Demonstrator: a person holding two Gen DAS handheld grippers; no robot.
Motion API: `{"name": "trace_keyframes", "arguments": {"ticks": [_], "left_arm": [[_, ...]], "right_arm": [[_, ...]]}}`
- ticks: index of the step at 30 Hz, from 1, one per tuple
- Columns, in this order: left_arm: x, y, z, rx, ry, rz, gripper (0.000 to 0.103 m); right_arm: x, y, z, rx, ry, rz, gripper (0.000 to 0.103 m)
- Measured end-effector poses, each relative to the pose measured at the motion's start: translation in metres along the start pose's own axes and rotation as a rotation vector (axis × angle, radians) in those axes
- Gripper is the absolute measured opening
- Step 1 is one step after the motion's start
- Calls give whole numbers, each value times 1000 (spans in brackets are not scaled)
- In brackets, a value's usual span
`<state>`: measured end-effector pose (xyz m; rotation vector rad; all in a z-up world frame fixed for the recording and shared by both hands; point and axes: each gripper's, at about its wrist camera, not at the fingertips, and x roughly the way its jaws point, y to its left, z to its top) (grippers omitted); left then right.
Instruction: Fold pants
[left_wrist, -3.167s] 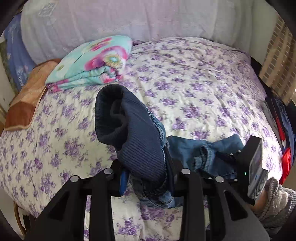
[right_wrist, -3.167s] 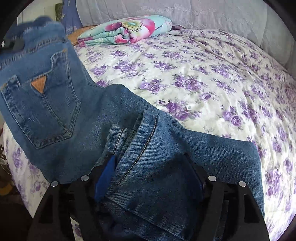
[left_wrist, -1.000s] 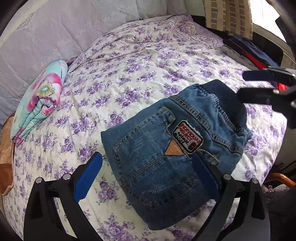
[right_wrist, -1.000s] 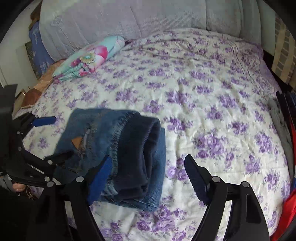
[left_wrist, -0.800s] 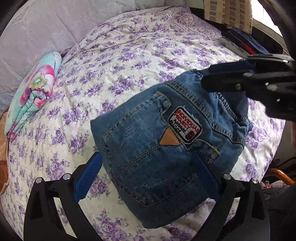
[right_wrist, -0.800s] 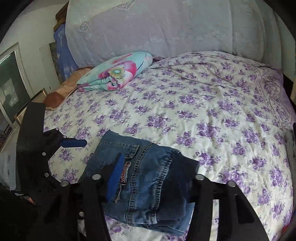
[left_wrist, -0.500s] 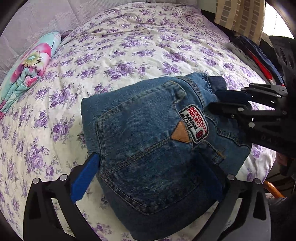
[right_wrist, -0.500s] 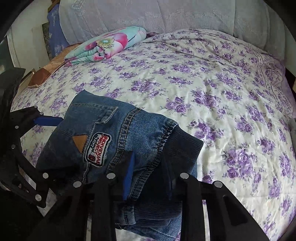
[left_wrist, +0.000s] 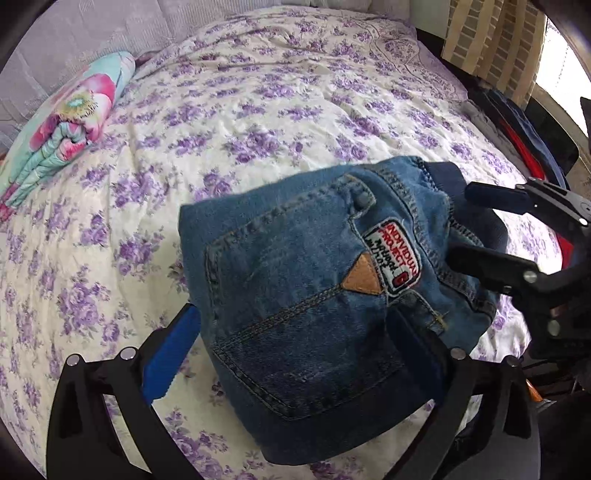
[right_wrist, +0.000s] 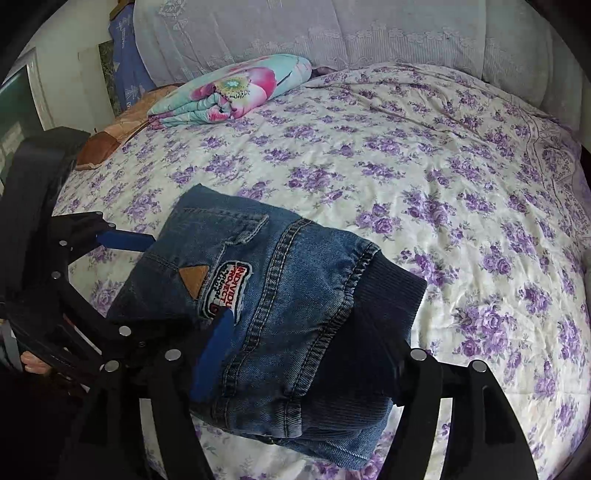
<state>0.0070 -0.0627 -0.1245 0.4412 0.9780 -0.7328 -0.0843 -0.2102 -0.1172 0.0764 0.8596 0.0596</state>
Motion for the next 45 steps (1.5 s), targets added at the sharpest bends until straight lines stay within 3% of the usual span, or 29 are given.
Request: {"name": "trace_keyframes", "arguments": {"ticks": [3,6,9,14,19,21,24,31,37,45], "left_arm": [[-15,-1,6,-5,-45,0,98],[-18,-1,11,-18,-57,19,98],[-17,1,14,-39,-54,14,98],[-12,2,14,-64,-43,14,98],[13,2,5,-74,35,34,98],[19,5,2,-94,50,18,99],[19,8,1,-119,54,-2,99],[1,1,16,-87,2,46,99],[-12,-2,38,-116,-42,79,99],[-22,-15,55,-182,-61,154,99]], "right_arm": [[-28,1,3,12,-75,-4,70],[-39,-7,3,28,-75,-38,72],[-37,-20,-1,64,-51,-75,73],[-22,-40,-8,166,-3,-56,73],[8,-50,-23,201,101,-50,77],[15,-60,-28,260,118,-29,87],[22,-71,-34,340,139,21,91],[14,-74,-27,340,129,72,91],[-2,-93,-17,363,72,143,92],[5,-124,-1,404,76,277,92]]}}
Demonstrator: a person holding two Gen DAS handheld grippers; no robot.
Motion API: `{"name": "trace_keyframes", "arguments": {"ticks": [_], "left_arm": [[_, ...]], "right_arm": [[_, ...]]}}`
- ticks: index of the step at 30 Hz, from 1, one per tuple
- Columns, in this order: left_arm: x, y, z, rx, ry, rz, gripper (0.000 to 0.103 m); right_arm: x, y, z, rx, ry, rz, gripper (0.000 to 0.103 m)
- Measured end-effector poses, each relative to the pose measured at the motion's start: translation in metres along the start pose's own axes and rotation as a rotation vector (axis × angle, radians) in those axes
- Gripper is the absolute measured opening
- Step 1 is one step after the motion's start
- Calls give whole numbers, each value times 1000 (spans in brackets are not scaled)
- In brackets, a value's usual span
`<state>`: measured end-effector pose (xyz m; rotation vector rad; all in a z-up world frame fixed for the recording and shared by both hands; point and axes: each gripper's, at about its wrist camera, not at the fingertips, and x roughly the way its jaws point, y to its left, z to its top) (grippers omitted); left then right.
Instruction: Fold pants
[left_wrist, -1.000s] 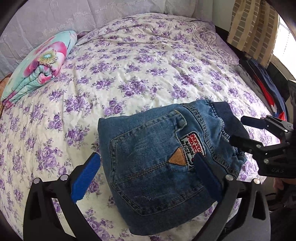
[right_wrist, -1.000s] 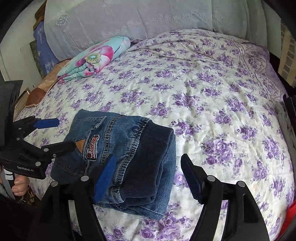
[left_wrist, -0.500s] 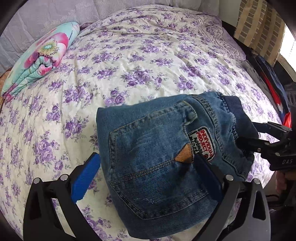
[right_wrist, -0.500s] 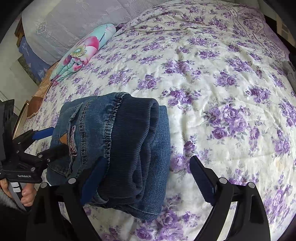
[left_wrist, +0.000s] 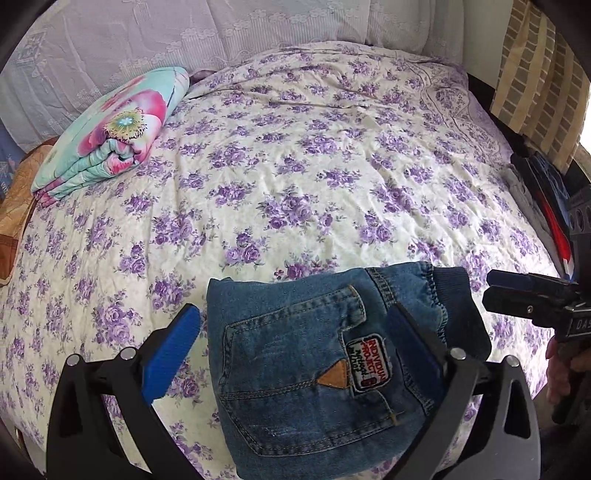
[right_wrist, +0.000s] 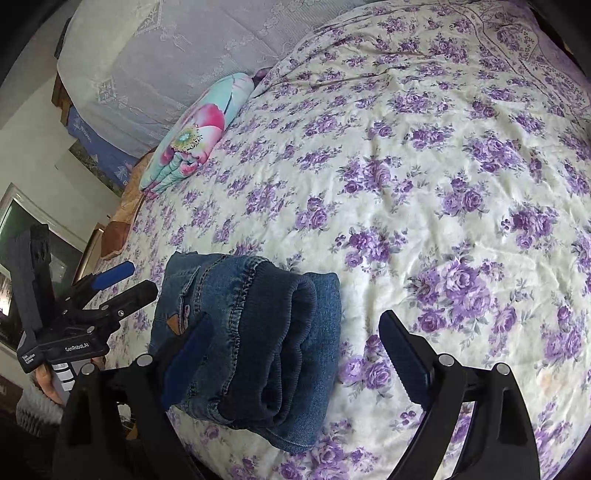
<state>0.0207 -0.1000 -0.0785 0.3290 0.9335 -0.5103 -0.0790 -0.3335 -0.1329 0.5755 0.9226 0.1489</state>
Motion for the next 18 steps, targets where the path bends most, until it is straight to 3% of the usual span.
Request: {"name": "trace_keyframes", "arguments": {"ticks": [6,12,18], "left_arm": [[5,7,-13,-63,69,51,99],[16,36,-27,-115,136,25,99],[24,46,-31,-134,155,-9,99]], "right_arm": [[7,-4,8,-28,62,88,92],[22,-4,7,-17,102,94,92],[30,0,1,26,110,86,92]]}}
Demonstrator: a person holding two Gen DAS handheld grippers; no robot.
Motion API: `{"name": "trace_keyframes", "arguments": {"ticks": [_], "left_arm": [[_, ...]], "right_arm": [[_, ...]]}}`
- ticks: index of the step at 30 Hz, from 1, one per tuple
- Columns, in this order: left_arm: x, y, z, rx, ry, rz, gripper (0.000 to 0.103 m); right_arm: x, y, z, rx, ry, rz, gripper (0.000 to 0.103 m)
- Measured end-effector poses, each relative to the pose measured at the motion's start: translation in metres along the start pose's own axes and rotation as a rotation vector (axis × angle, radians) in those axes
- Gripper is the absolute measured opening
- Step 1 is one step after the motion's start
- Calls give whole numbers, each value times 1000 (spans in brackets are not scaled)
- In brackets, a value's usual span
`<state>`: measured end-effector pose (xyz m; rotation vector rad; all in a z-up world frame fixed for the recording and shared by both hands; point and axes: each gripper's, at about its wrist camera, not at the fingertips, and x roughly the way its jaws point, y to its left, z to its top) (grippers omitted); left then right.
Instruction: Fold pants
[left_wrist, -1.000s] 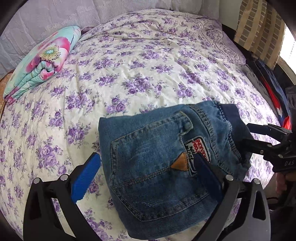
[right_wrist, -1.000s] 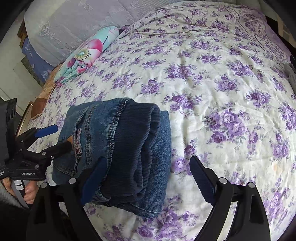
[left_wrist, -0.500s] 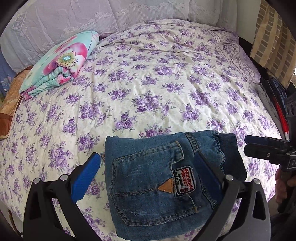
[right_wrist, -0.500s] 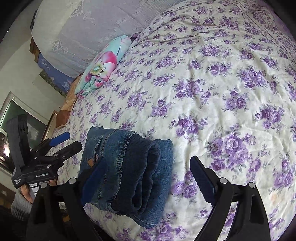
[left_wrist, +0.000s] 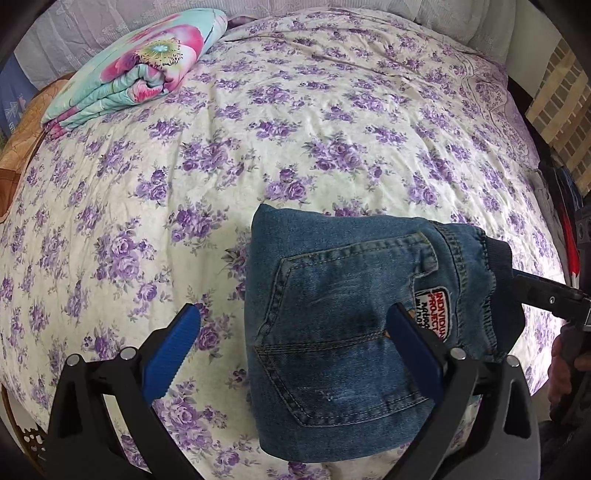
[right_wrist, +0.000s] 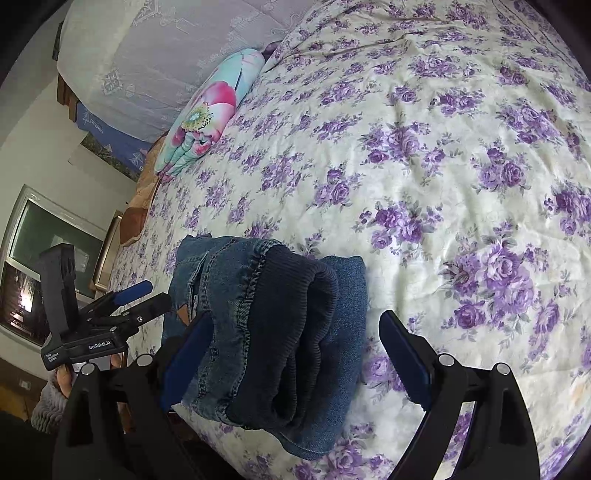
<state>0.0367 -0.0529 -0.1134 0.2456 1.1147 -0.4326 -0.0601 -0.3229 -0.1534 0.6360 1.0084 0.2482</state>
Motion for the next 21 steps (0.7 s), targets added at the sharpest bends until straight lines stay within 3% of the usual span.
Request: {"name": "trace_keyframes", "arguments": {"ticks": [8,14,21], "left_arm": [[11,-1,-3,2,31,-46,98],[28,5,-16,-76,93,-183,99],[32,5,-26,-120,51,-191,99]], "right_arm": [[11,7,0,-15,33,-23,92],[24,4,-4,-24,87,-29,92],[2,-2,2,-41,19,-18,92]]}}
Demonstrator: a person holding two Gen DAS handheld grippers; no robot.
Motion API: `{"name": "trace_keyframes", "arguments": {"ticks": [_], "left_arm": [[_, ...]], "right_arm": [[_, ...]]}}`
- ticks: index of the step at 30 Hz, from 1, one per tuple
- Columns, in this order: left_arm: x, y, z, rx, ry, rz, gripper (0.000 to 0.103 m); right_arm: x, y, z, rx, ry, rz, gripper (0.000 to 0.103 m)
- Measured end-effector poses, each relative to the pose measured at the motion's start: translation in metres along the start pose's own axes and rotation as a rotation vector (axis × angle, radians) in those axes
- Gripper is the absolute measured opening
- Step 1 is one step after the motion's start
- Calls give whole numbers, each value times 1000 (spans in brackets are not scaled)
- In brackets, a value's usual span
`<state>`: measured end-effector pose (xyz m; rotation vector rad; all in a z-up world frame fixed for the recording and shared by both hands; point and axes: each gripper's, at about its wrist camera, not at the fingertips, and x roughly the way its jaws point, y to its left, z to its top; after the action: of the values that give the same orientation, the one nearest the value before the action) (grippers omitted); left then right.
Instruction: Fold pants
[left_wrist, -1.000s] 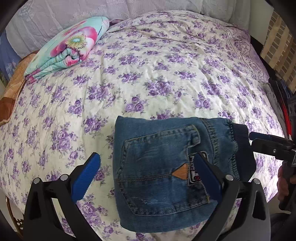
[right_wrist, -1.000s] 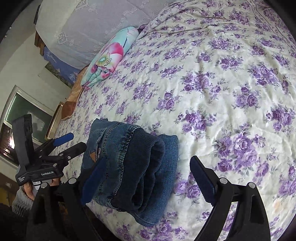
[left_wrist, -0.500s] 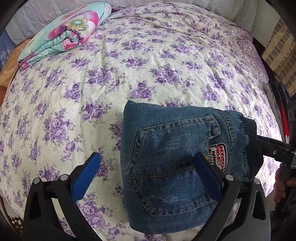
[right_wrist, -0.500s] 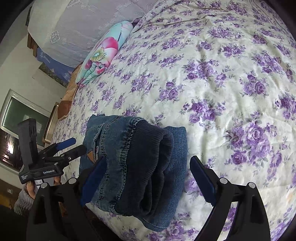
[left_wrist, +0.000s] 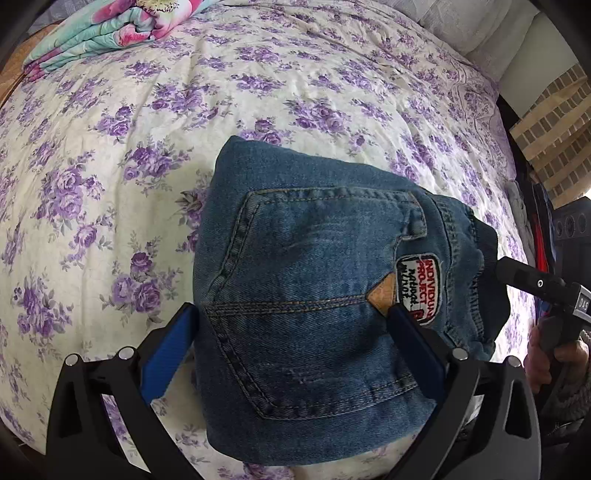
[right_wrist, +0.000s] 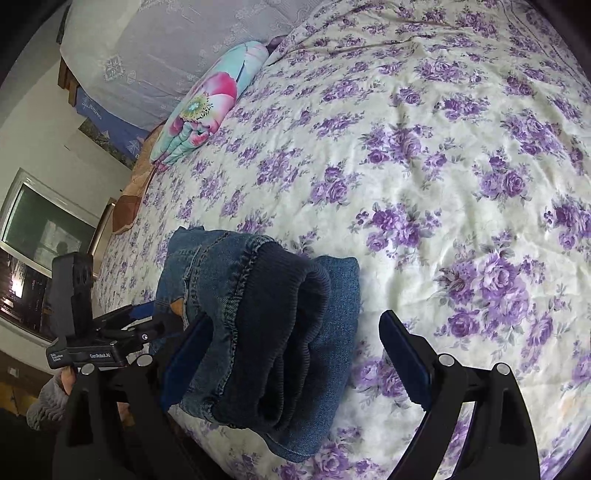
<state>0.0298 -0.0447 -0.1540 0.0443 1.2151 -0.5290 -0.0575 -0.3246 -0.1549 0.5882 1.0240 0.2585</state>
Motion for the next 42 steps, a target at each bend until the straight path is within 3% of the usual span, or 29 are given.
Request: {"name": "trace_keyframes", "arguments": {"ticks": [5,9,12,14,21,27,29,32,35,38,40,41,42], "left_arm": [[5,13,-7,-35,-62,-54,99],[9,29,-8,-95,-58,-140,99],[19,46,-11,-233,3,-264,99],[18,53,-17,-297,-15,-303,99],[21,43,-18,-247,-17,-262,99],[20,35,-24,-258,-73,-210,99],[23,40,-25,-274,-87,-237,99],[22,47,-28,-281,-100,-277,99],[22,45,-25,-297,-82,-267,99],[19,41,-24,-307,-70,-245,98],[16,37,-24,-306,-66,-226,96],[14,36,-24,-302,-66,-219,94],[12,34,-24,-299,-66,-210,93]], "right_arm": [[22,-15,1,68,54,59,92],[30,-15,5,58,52,94,92],[34,-12,9,47,55,117,92],[37,-11,11,37,63,126,92],[45,-27,6,75,94,212,95],[50,-6,-2,-77,91,135,100],[50,-5,-4,-84,78,125,100],[49,-13,-1,-35,73,167,100],[47,-32,4,97,65,255,99],[48,-34,8,133,82,267,100],[48,-31,5,114,75,258,95],[48,-29,4,99,76,260,85],[47,-29,4,94,75,259,81]]}}
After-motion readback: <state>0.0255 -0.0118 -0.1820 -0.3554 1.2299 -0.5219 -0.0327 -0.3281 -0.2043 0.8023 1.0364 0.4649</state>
